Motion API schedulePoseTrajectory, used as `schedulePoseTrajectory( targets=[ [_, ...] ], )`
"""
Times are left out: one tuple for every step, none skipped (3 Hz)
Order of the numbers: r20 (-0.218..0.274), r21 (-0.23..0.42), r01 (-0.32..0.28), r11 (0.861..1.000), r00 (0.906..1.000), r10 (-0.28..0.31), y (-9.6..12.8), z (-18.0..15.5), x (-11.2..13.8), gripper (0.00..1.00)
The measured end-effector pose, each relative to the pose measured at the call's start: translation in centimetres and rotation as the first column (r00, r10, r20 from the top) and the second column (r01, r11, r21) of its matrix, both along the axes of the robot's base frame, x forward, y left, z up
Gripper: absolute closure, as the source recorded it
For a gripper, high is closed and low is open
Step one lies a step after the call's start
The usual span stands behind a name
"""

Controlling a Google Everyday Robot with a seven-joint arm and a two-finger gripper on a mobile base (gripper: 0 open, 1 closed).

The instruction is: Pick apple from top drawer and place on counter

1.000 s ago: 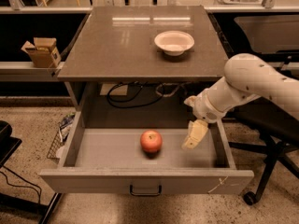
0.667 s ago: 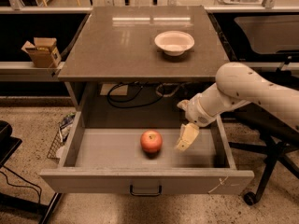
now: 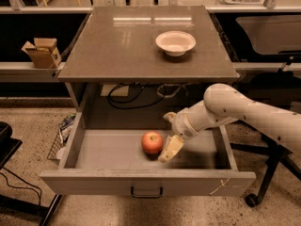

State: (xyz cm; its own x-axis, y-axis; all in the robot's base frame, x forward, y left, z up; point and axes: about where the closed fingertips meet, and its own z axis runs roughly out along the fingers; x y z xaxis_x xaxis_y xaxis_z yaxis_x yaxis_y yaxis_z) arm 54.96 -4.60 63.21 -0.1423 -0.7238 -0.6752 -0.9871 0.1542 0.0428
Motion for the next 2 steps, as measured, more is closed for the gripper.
schedulePoseTrajectory(
  targets=[
    [-0.012,0.084,0.011,0.996,0.9999,-0.010,1.20,-1.46,-0.11,0.18],
    [-0.023,0.147,0.016,0.989,0.9997,-0.013,2.13,-2.28,-0.28,0.41]
  ],
)
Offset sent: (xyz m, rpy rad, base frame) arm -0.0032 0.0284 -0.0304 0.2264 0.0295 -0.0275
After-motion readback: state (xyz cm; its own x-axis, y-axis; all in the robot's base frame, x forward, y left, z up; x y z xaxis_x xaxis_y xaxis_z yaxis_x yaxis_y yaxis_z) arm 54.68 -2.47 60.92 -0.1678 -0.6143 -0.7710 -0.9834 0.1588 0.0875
